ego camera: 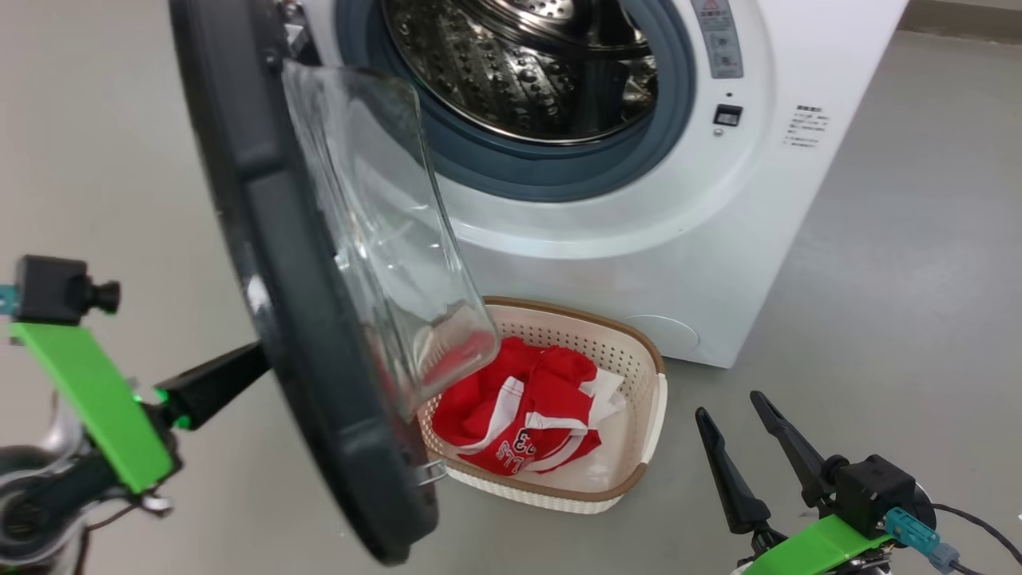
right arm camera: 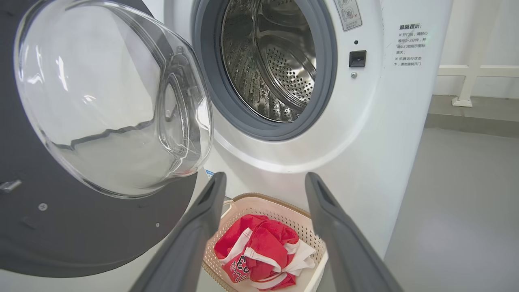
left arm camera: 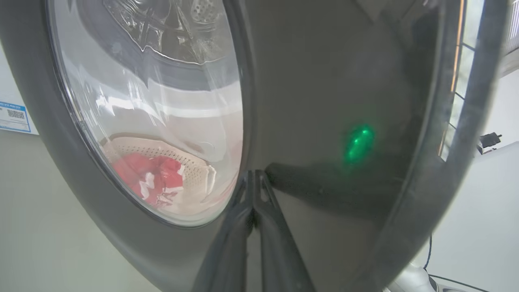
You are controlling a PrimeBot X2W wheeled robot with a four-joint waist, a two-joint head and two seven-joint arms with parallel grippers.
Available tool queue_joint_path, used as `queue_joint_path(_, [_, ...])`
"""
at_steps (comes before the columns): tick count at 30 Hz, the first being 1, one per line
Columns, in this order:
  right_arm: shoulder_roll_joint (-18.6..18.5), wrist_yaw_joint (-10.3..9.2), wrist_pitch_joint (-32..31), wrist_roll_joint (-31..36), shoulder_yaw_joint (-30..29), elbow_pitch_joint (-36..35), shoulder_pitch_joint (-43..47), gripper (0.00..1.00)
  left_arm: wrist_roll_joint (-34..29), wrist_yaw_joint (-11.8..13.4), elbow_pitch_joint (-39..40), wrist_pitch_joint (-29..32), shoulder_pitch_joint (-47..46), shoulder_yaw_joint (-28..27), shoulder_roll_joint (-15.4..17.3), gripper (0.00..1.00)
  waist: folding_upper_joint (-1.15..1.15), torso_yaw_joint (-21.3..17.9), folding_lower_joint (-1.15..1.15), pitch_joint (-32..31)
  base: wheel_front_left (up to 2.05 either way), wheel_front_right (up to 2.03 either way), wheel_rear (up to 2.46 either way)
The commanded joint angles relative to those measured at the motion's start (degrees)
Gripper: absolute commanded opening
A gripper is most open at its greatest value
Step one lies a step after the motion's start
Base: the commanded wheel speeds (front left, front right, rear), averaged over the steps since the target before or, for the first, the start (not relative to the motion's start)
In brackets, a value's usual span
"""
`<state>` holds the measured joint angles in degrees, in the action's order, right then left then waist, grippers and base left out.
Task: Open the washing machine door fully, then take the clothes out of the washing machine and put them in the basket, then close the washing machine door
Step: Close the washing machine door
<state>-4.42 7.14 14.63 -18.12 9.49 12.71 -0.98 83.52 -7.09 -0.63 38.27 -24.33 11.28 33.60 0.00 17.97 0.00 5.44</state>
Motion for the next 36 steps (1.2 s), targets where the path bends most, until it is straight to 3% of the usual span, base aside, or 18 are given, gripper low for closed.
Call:
queue_joint_path(1, [0.1,0.35,0.4,-0.2,0.9,-1.7,-0.9,1.00,-0.8,-0.4,2.2,-1.7,-3.4,-1.7,1.3,0.00,0.00,-0.7,0.00,0.1,0.00,0.00,0.00])
queue_joint_path(19, [0.8,0.35,0.4,0.1,0.4,-2.2,-2.6,1.00,-8.8,-0.4,-5.2,-24.2,-13.6,11.5,-7.5,0.00,0.00,-5.4,0.00,2.8,0.00,0.00,0.00])
queue_joint_path(29, [1.1,0.35,0.4,0.7,-0.6,-2.7,-3.6,1.00,-16.8,-0.4,-16.5,-37.4,-22.4,20.2,-11.4,0.00,0.00,-7.6,0.00,4.8,0.00,0.00,0.00])
queue_joint_path(36, [1.3,0.35,0.4,0.7,-0.9,-2.9,-4.8,1.00,-16.5,-0.4,-21.1,-42.7,-26.8,24.9,-12.9,0.00,0.00,-10.0,0.00,6.1,0.00,0.00,0.00])
